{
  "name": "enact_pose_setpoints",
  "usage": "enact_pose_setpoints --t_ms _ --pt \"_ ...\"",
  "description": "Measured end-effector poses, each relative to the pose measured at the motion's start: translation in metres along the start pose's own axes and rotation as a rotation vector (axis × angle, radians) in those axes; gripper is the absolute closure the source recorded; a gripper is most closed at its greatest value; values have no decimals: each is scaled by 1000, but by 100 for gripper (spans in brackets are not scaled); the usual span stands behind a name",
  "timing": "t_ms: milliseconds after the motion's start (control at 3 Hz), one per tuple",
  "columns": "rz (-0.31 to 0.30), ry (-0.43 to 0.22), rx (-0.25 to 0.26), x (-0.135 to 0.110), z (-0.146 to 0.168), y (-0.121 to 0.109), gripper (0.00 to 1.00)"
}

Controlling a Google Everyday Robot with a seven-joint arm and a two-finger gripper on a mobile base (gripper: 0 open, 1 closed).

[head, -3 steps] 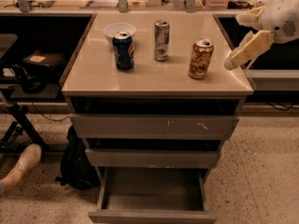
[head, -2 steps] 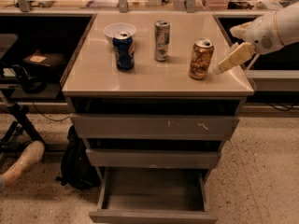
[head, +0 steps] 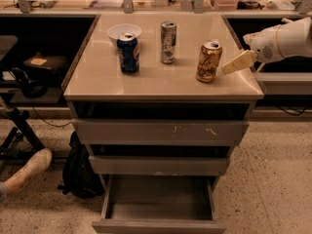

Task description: Place orange can into bottom drawer

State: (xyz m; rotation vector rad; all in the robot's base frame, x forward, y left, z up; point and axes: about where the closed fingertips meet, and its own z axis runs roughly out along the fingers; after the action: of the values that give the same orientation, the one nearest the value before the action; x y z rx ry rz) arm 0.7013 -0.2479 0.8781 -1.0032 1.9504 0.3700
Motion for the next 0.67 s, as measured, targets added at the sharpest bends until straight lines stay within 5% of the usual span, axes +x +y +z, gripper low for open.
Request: enact_pose_setpoints --t_ms 333,667 --pt "40 -21 -89 3 19 14 0" --pt "71 -48 -300 0 44 63 0"
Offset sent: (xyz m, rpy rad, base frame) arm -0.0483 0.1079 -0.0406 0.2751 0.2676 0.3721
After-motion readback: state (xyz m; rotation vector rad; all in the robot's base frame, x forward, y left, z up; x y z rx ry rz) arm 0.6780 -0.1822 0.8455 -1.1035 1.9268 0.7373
